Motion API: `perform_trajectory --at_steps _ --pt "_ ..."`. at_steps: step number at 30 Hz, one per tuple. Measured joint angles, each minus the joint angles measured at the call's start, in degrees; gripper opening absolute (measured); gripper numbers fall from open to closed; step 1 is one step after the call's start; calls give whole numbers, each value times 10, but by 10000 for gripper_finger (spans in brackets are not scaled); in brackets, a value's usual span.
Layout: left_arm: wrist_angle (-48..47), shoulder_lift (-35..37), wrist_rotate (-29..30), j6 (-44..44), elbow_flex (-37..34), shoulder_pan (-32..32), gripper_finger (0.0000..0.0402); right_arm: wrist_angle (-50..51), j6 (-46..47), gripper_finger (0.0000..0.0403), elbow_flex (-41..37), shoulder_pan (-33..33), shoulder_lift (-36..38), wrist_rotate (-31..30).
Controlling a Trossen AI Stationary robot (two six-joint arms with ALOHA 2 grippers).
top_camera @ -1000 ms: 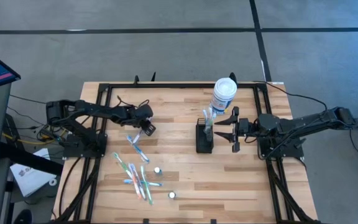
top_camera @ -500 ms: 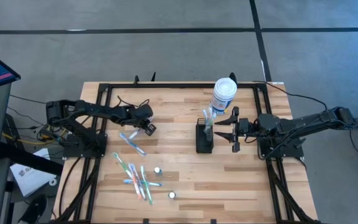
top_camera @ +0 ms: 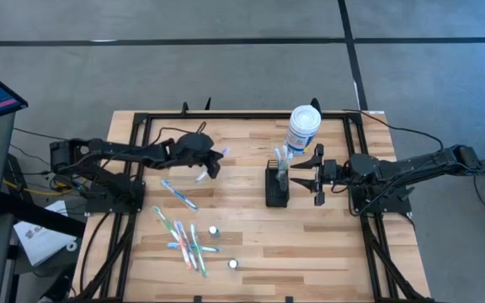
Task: Pick & Place toothbrushing station
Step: Put the top purple toothbrush into the wire mesh organizer
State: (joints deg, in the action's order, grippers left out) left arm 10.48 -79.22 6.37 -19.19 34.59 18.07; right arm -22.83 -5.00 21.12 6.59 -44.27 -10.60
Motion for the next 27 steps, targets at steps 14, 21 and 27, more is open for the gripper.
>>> perform_trajectory --at_steps 14,21,27 --pt "252 0 -56 41 0 -24 3 0 0 170 0 0 0 0" --pt "364 -17 -58 82 0 -46 3 -4 -1 170 0 0 0 0" --pt "520 -102 -82 100 0 -54 3 -5 -1 170 0 0 0 0"
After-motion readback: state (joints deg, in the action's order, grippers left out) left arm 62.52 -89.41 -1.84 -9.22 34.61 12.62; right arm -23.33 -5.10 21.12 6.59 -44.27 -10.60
